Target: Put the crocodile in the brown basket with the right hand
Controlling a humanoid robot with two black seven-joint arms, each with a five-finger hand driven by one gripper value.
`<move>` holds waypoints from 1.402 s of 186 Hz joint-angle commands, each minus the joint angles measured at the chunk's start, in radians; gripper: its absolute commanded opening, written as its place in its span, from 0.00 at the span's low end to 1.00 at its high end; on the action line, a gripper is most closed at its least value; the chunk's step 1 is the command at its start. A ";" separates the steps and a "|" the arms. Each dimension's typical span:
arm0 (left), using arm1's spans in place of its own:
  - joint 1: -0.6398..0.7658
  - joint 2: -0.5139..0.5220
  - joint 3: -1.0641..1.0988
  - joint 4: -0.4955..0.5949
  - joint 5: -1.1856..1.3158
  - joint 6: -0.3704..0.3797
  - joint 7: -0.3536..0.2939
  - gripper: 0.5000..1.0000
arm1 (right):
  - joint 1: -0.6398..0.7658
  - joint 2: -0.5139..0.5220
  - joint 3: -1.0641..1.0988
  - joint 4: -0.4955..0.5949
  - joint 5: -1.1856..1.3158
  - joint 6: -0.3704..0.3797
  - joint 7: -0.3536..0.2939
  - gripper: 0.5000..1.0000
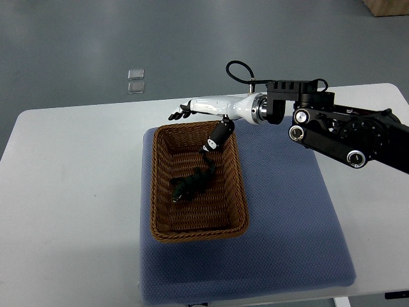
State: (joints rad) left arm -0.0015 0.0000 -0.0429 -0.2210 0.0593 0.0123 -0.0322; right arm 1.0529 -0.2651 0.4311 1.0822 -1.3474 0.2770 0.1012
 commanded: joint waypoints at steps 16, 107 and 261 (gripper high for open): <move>0.000 0.000 0.000 0.000 0.000 0.000 0.000 1.00 | -0.073 -0.006 0.186 -0.011 0.214 -0.007 -0.002 0.74; 0.000 0.000 0.000 -0.005 -0.001 0.002 0.000 1.00 | -0.272 0.099 0.600 -0.176 0.890 -0.055 0.002 0.83; 0.008 0.000 0.000 -0.006 -0.001 0.002 0.000 1.00 | -0.372 0.095 0.641 -0.401 1.249 0.024 0.115 0.86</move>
State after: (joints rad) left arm 0.0060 0.0000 -0.0430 -0.2271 0.0581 0.0140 -0.0322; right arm 0.6858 -0.1701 1.0723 0.6902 -0.1094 0.2856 0.2162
